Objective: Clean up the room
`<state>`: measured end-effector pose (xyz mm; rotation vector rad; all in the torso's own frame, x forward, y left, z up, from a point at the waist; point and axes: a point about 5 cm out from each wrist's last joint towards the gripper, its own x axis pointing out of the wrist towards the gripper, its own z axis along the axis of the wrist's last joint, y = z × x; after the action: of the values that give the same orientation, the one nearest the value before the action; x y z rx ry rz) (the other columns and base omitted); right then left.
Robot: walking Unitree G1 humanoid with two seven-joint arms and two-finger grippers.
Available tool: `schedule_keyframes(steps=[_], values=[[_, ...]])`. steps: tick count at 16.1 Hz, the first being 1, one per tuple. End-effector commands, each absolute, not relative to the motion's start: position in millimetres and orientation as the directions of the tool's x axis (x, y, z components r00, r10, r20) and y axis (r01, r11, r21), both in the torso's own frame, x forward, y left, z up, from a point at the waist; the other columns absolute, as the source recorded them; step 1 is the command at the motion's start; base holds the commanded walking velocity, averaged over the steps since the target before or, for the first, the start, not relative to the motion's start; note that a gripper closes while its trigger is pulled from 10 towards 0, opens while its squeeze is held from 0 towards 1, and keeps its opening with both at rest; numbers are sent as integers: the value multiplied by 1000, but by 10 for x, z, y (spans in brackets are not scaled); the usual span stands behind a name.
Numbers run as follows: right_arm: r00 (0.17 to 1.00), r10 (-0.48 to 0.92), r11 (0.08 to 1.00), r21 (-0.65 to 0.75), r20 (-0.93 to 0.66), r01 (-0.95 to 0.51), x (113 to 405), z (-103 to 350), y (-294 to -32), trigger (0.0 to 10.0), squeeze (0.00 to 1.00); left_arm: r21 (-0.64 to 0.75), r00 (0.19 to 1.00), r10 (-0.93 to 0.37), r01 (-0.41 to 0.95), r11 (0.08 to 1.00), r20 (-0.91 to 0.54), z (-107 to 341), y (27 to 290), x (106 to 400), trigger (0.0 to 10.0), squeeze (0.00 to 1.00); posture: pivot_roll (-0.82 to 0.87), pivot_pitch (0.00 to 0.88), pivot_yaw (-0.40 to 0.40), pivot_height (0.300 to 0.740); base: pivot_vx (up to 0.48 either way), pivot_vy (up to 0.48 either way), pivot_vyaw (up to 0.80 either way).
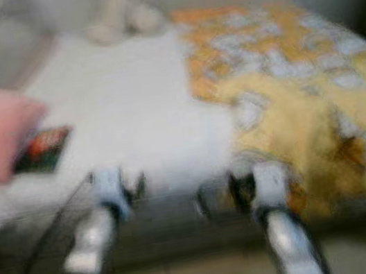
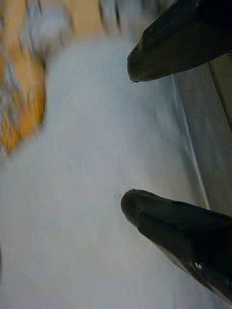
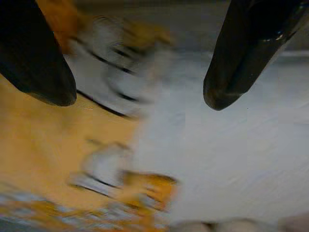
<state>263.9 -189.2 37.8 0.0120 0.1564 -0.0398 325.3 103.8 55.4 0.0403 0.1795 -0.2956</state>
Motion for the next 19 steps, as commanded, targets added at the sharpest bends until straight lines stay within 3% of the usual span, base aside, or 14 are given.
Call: schedule_keyframes(steps=[1, 2, 3, 7, 15, 16, 19], values=[[991, -28, 999, 38, -127, 33, 2681, 423, -1851, 10000, 0, 38, 946, -284, 293, 955, -155, 628, 1103, 3308, 10000, 0, 87, 0, 19, 740, 281, 0, -706], [993, 8, 999, -36, -118, -12, 2656, 411, -1820, 10000, 0, 87, 947, -287, 301, 950, -144, 643, 1071, 3316, 10000, 0, 80, 0, 21, 740, 458, 0, -744], [991, 24, 999, -33, -135, -29, 2609, 363, -1776, 10000, 0, 36, 948, -277, 286, 957, -157, 628, 1036, 3324, 10000, 0, 76, 0, 23, 740, 458, 0, -744], [989, 65, 994, -83, -133, -77, 2635, 356, -1685, 10000, 0, 80, 942, -272, 292, 953, -194, 570, 1064, 3321, 10000, 0, 62, 0, 34, 735, 480, 0, -169], [991, 69, 995, -62, -117, -77, 2716, 404, -1682, 10000, 0, 71, 953, -216, 235, 969, -211, 596, 1239, 3403, 10000, 0, 56, 0, 40, 735, 467, 0, -55], [989, 66, 996, -50, -129, -73, 2701, 384, -1690, 10000, 0, 150, 947, -244, 278, 949, -210, 580, 1220, 3380, 10000, 0, 54, 0, 39, 735, 454, 0, -725], [987, 65, 997, -33, -150, -70, 2593, 327, -1717, 10000, 0, 206, 947, -206, 259, 944, -246, 504, 1271, 3349, 10000, 0, 43, 1, 22, 735, 151, 0, -675]])
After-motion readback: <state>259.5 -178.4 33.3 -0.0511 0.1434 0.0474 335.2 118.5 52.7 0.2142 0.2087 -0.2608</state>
